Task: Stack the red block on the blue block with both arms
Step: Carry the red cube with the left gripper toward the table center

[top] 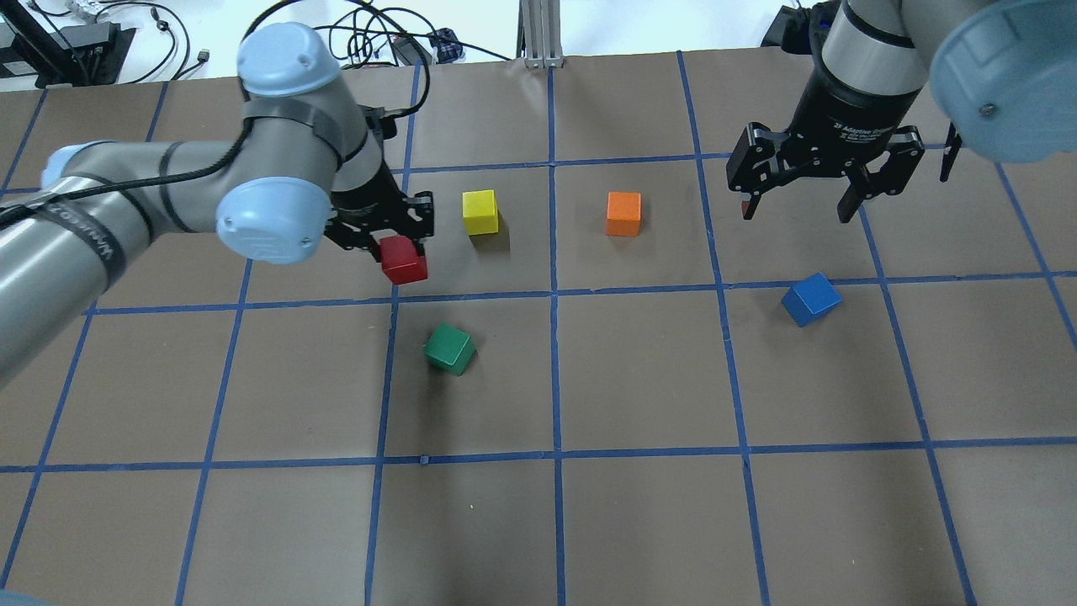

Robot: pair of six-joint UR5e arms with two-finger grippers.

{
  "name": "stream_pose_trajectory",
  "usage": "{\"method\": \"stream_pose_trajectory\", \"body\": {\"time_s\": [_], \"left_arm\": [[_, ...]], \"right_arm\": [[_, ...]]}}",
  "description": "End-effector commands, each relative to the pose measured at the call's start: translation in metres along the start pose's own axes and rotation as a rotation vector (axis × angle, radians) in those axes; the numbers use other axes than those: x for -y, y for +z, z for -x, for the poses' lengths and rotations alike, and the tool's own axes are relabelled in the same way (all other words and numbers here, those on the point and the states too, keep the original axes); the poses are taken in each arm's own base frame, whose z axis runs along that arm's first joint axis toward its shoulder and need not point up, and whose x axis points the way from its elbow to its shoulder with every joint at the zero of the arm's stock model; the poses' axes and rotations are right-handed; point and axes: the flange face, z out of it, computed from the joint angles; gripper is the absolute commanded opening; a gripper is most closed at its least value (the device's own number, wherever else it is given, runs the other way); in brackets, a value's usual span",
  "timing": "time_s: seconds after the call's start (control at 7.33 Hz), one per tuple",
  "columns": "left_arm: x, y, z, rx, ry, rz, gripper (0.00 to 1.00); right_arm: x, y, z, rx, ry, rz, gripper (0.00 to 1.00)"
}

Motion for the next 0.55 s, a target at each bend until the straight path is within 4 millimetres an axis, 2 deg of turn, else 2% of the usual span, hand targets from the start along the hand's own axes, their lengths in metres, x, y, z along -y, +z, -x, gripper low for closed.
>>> {"method": "stream_pose_trajectory", "body": {"time_s": [0.0, 0.27, 0.41], "left_arm": [[-0.035, 0.031, -0.104, -0.036, -0.079, -0.044, 0.33], [-0.044, 0.067, -0.143, -0.064, -0.082, -0.083, 0.34], [-0.041, 0.078, -0.148, -0.082, -0.075, -0.108, 0.58]], "right_arm": [[0.001, -0.003, -0.001, -0.001, 0.0, -0.007, 1.0], [0.001, -0.002, -0.002, -0.008, -0.003, -0.006, 1.0], [0.001, -0.005, -0.005, -0.008, 0.002, -0.012, 1.0]]}}
